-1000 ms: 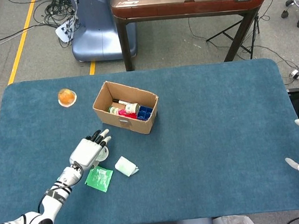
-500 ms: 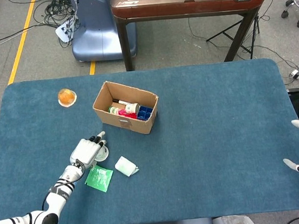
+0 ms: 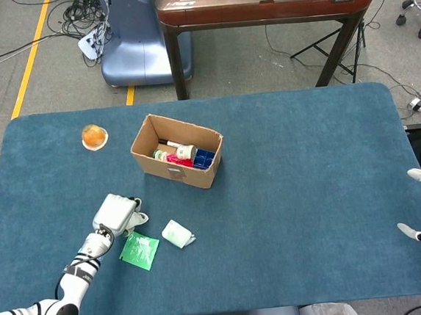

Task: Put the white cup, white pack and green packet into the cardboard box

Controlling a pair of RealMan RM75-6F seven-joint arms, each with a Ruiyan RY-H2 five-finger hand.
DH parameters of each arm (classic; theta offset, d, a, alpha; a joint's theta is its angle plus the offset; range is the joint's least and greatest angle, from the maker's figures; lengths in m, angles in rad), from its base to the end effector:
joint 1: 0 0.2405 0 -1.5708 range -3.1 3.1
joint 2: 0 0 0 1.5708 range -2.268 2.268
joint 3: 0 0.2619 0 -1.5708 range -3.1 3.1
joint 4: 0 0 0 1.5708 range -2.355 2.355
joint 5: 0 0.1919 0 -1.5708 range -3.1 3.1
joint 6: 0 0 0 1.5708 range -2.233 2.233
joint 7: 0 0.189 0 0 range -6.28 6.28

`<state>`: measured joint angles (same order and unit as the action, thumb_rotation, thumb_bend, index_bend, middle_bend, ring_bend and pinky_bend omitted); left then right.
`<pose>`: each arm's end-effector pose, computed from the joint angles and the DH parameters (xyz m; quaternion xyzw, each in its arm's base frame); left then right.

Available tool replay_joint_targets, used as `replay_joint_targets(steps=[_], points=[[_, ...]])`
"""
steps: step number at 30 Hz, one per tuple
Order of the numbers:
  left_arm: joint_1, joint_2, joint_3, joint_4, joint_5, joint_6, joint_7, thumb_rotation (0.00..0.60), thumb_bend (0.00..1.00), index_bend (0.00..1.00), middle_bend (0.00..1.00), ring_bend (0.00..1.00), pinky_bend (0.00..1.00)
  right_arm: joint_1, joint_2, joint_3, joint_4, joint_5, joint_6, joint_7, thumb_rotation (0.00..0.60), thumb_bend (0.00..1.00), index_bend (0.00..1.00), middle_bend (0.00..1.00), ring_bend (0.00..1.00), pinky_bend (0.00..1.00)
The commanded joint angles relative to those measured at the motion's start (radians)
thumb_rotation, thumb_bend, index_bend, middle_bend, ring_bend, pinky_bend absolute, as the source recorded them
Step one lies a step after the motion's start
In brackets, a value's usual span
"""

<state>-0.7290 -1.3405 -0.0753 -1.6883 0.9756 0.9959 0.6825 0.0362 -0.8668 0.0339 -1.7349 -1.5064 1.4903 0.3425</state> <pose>-0.1766 0.3639 0.0280 -0.7939 -0.2951 -0.2427 0.4730 -0.3050 -0.2061 0.2436 0.5402 -0.4619 0.4363 0.5518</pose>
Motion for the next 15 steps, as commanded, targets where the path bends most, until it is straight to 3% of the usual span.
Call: replay_joint_targets(steps=[1, 9, 15], points=[[0.017, 0.090, -0.014, -0.097, 0.003, 0.063, 0.009, 0.600, 0.22, 0.59, 0.54, 0.56, 0.76, -0.001, 0.001, 0.000, 0.000, -0.003, -0.001, 0.001, 0.600, 0.09, 0.16, 0.16, 0.04, 0.17], [0.022, 0.277, -0.085, -0.283, 0.014, 0.169, 0.030, 0.600, 0.22, 0.57, 0.54, 0.56, 0.76, -0.001, 0.000, -0.001, -0.003, -0.010, -0.005, -0.004, 0.600, 0.09, 0.16, 0.16, 0.04, 0.17], [-0.004, 0.371, -0.170, -0.378, -0.033, 0.206, 0.022, 0.600, 0.22, 0.55, 0.52, 0.55, 0.76, -0.001, -0.001, -0.001, -0.003, -0.019, -0.004, -0.005, 0.600, 0.09, 0.16, 0.16, 0.04, 0.17]])
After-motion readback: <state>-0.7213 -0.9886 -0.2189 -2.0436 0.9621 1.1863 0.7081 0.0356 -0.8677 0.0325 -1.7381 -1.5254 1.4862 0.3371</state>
